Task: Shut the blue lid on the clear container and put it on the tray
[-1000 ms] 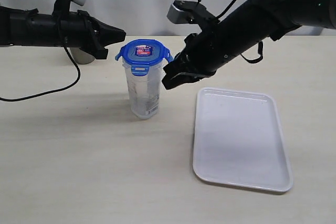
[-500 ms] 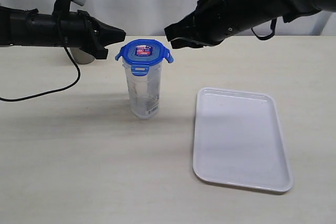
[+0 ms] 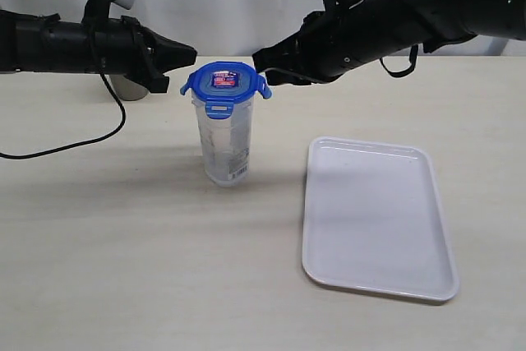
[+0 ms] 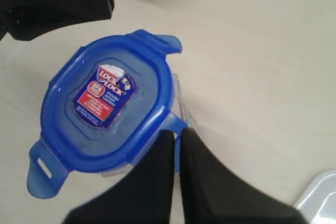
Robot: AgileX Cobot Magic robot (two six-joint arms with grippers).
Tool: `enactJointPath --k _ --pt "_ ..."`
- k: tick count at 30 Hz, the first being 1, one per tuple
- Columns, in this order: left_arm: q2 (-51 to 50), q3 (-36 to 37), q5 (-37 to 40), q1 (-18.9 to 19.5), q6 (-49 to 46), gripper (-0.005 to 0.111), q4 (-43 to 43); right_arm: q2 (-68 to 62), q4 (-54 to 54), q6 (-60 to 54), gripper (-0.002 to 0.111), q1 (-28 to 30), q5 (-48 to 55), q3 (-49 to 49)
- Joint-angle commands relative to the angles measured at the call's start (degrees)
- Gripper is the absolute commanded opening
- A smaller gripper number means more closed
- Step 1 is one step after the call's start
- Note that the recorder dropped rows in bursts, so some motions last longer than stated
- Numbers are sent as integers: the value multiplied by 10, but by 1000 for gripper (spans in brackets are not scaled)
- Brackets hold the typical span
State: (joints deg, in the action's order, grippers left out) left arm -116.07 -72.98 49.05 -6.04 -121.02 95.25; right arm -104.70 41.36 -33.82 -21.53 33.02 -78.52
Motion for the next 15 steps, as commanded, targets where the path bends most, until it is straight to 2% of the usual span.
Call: enactJointPath --k 1,7,15 --pt "-4 -4 4 0 -18 0 6 -14 6 -1 5 1 -8 0" --pt "-4 -4 5 0 -18 0 6 -14 64 -47 5 1 -2 0" --pt "-4 -4 5 0 -18 0 6 -14 68 -49 5 1 3 0"
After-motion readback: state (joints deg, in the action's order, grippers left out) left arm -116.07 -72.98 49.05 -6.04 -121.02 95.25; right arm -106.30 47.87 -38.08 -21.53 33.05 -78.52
